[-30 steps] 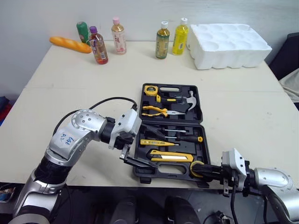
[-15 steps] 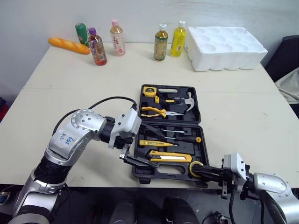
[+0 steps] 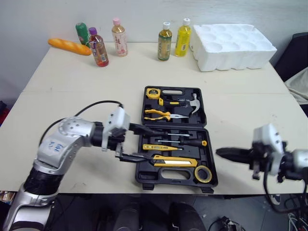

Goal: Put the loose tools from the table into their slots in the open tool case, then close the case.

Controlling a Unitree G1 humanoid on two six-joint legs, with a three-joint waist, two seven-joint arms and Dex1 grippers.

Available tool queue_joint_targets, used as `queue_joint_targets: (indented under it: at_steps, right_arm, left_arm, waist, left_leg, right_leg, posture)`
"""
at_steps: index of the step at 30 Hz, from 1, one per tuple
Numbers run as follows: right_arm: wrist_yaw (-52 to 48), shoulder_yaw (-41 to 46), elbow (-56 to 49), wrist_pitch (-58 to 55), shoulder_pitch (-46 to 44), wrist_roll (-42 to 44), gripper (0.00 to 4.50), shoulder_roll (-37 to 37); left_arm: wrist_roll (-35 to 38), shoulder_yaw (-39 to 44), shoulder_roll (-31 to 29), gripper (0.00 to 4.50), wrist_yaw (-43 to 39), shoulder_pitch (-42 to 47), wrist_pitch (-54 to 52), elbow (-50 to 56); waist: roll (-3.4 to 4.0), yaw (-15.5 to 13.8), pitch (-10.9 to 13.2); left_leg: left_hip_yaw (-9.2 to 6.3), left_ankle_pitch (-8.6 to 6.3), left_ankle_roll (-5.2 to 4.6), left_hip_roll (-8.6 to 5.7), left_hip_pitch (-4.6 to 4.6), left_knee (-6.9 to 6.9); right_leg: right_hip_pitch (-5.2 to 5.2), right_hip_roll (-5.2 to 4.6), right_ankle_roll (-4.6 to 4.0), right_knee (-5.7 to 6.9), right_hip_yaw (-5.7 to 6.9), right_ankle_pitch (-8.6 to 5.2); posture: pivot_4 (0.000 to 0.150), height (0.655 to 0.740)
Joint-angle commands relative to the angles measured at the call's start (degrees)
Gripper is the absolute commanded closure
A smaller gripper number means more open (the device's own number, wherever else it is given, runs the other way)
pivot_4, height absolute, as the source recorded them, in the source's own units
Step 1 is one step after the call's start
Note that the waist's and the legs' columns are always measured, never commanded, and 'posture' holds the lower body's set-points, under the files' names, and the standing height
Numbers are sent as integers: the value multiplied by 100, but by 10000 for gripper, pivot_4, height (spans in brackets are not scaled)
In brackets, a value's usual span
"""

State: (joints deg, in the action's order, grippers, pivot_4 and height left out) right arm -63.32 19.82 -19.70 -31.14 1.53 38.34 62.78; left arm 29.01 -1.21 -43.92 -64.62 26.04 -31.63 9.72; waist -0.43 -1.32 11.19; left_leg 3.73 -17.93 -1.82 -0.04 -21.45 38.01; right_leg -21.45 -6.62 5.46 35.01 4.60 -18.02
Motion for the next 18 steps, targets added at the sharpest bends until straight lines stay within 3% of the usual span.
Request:
queue_joint_targets:
  at_steps: [1,2,10,15,18]
  right_arm:
    - [43,-508,767,140,-544,-669,45000,154]
    - [71,-731,1018,205,-781,-890,45000,147]
    - [276,-2429,2912,580,-2855,-2397,45000,-712]
    - [187,-2741,3583,932,-3417,-2786,45000,-1136]
    - [97,-2842,3582,915,-3615,-2839,45000,-1389]
  left_arm:
    - [-318,254,-83,4883,64,71,531,-655]
    - [-451,227,-81,7504,73,124,684,-889]
    - [-1693,-509,635,44021,417,904,1946,-2829]
    - [-2092,-708,1164,44021,726,1294,2317,-3564]
    - [-2263,-800,1410,44021,776,1472,2473,-3863]
  waist:
    - [0,-9,0]
    - [0,-8,0]
    - [0,18,0]
    - [0,9,0]
    - [0,10,0]
  left_leg:
    - [0,-1,-2,-1,-4,0]
    - [1,-3,-5,-4,-5,3]
    - [13,3,-5,-12,-20,7]
    - [28,17,-17,-20,-128,59]
    - [16,17,-19,-16,-162,109]
  right_leg:
    - [-2,-2,0,0,1,0]
    - [-3,-4,0,-1,0,0]
    - [-21,-4,7,8,3,4]
    - [-125,3,16,81,25,8]
    - [-133,7,22,93,73,12]
  posture:
    - [1500,7384]
    - [1500,7384]
    - [1500,7384]
    - [1500,7384]
    - [1500,7384]
